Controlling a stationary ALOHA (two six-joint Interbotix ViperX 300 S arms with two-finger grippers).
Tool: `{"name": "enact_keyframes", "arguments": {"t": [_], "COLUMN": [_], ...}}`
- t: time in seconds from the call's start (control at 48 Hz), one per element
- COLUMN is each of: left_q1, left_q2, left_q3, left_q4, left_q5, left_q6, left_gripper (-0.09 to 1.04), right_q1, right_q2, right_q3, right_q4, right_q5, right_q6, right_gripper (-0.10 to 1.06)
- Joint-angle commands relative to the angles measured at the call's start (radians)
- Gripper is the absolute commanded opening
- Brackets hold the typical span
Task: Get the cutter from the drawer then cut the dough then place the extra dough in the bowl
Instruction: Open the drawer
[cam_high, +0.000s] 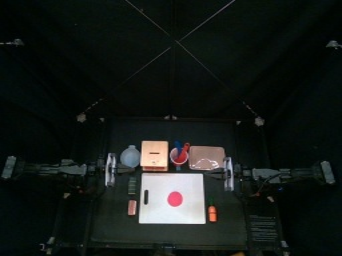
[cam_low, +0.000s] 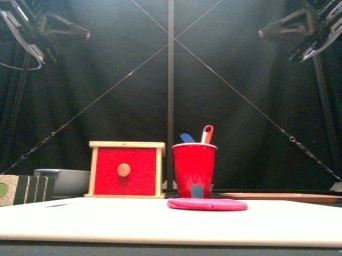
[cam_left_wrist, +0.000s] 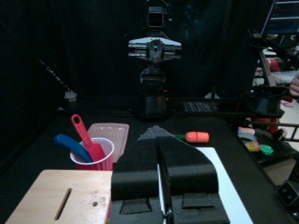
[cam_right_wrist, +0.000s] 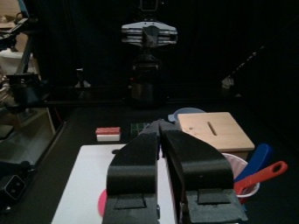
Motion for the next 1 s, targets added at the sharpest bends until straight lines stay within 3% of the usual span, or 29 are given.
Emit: {"name": "enact_keyframes", "arguments": {"t": [0.021, 0.146, 0.271, 0.5, 0.708, 0.812, 1.0], "left_q1": [-0.006, -0.006, -0.008, -0.021, -0.074, -0.084, -0.109], "left_q2": [0.041, 0.066, 0.112, 0.225, 0.307, 0.368, 0.468], "left_q3": [-0.023, -0.012, 0.018, 0.071, 0.057, 0.052, 0.034], "left_q4": [-0.051, -0.135, -0.330, -0.693, -0.729, -0.779, -0.784], "left_q5": [0.014, 0.005, -0.002, -0.018, -0.112, -0.160, -0.235], "left_q6": [-0.009, -0.014, -0.040, -0.077, -0.087, -0.132, -0.189], "left_gripper": [0.06, 0.06, 0.06, 0.05, 0.05, 0.05, 0.06], "right_q1": [-0.006, -0.026, -0.058, -0.178, -0.256, -0.284, -0.301], "right_q2": [0.060, 0.186, 0.356, 0.749, 1.081, 1.218, 1.325], "right_q3": [0.002, -0.028, -0.126, -0.388, -0.647, -0.776, -0.890], "right_q4": [-0.002, -0.002, -0.014, -0.156, -0.264, -0.282, -0.295], "right_q5": [-0.002, -0.018, -0.058, -0.233, -0.314, -0.314, -0.259], "right_q6": [0.005, 0.003, -0.020, -0.041, -0.037, -0.029, -0.031], "right_gripper": [0.06, 0.07, 0.07, 0.09, 0.15, 0.17, 0.17]}}
